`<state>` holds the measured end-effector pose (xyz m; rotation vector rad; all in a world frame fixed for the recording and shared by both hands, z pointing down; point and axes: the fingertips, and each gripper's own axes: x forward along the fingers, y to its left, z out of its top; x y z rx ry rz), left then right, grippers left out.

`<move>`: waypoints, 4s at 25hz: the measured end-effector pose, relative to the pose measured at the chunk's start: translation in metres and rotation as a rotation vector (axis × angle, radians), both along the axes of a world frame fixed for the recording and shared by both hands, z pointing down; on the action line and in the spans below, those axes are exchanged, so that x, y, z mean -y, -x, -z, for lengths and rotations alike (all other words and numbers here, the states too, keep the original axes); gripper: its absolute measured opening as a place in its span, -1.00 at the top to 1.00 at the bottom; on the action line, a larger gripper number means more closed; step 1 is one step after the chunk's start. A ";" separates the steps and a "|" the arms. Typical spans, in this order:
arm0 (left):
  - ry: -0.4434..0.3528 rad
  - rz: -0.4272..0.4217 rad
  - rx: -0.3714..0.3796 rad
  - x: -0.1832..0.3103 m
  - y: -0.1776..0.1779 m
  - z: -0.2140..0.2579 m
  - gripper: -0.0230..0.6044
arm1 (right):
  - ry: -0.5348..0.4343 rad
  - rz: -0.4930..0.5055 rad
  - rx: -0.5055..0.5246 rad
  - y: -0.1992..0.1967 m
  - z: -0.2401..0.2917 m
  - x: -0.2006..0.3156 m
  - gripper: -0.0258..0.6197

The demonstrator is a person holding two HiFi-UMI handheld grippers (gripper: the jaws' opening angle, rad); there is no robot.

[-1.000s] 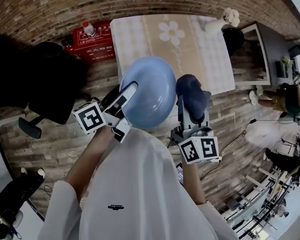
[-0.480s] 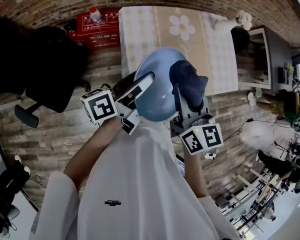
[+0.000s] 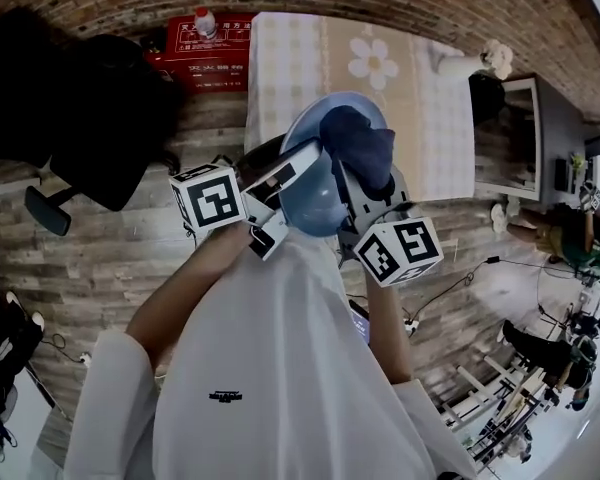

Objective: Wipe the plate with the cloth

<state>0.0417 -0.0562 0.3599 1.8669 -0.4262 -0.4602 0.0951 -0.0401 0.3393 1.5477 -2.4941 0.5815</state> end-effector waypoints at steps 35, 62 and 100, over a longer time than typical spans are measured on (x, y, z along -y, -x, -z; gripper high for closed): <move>-0.003 -0.014 -0.065 0.018 -0.032 0.008 0.10 | 0.193 -0.223 -0.155 -0.110 -0.061 0.032 0.51; 0.046 0.025 -0.045 0.024 -0.019 -0.002 0.10 | 0.379 -0.076 -0.236 -0.074 -0.093 -0.062 0.51; -0.033 -0.031 -0.043 0.004 -0.032 0.009 0.10 | 0.195 0.235 -0.030 0.028 -0.025 -0.030 0.51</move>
